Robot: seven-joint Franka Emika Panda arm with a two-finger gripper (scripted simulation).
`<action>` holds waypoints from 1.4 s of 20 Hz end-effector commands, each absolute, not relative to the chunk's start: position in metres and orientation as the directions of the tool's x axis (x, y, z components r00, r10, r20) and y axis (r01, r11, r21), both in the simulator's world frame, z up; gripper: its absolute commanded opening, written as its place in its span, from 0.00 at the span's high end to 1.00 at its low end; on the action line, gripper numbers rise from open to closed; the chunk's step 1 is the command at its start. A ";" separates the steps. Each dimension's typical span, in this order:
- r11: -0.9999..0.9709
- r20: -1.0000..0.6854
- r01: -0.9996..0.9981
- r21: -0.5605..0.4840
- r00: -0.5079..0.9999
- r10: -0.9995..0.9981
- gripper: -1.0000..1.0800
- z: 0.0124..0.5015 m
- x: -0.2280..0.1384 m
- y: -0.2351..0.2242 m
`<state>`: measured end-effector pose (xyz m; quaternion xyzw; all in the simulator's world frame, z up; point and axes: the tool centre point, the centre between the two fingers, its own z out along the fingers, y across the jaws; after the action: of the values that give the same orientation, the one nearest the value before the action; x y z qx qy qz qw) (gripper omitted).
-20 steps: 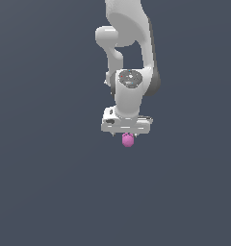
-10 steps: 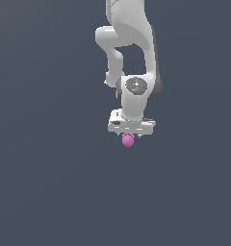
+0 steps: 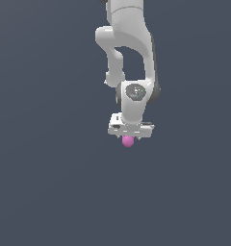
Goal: Pick up the object and move it to a goal position.
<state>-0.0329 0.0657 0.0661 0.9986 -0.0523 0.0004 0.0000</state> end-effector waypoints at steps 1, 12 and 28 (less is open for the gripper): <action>-0.994 0.000 -0.105 0.000 0.994 -0.105 0.04 0.053 -0.034 0.066; -0.994 0.000 -0.106 0.000 0.994 -0.106 1.00 0.039 -0.033 0.066; -0.994 0.000 -0.106 0.000 0.994 -0.106 1.00 0.044 -0.030 0.036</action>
<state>-0.0312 0.0449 0.0425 0.9986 -0.0523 -0.0002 -0.0001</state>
